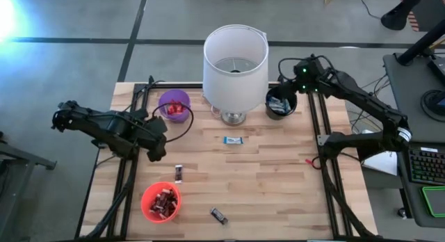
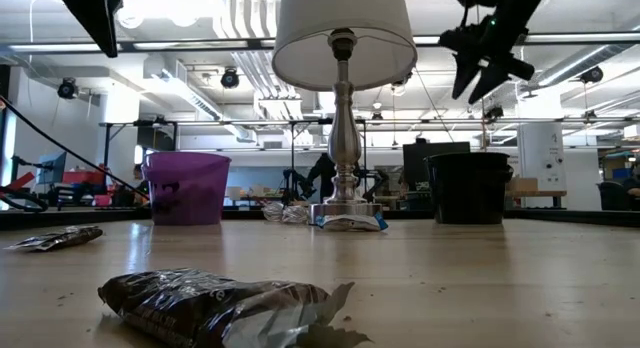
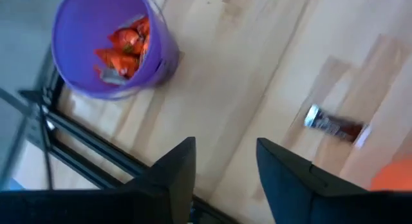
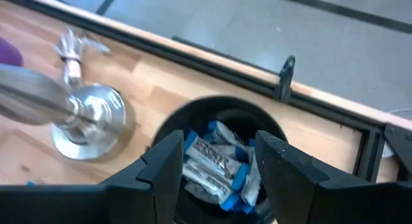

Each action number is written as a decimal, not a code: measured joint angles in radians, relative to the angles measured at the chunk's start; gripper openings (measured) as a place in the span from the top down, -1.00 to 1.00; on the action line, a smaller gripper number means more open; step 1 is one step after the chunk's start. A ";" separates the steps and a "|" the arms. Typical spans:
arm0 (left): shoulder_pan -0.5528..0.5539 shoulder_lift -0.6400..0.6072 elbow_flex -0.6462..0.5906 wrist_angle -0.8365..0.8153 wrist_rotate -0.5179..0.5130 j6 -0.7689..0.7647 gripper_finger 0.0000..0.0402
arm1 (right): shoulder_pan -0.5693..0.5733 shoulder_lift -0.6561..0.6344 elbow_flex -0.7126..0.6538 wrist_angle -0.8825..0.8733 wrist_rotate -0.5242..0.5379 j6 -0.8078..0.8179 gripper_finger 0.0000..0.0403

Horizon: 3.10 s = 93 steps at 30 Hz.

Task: Sort candy
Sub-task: Put the black chocolate into the orange bucket

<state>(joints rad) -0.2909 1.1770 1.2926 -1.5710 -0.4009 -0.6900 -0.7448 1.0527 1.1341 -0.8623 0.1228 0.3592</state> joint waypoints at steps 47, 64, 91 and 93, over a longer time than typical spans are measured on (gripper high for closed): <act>-0.006 0.274 -0.422 0.712 0.383 -1.108 0.14 | 0.000 -0.002 0.164 -0.225 0.001 -0.279 0.10; -0.006 0.406 -0.422 0.744 0.456 -1.197 0.14 | 0.000 -0.002 0.164 -0.229 0.001 -0.334 0.10; -0.006 0.476 -0.423 0.758 0.480 -1.033 0.87 | 0.000 -0.002 0.164 -0.225 0.000 -0.334 0.09; -0.007 0.476 -0.419 0.749 0.493 -1.005 0.95 | 0.000 -0.002 0.164 -0.225 0.001 -0.334 0.09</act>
<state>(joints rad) -0.2974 1.6535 0.8737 -0.8224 0.0919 -1.6952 -0.7444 1.0504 1.2980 -1.0874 0.1234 0.0254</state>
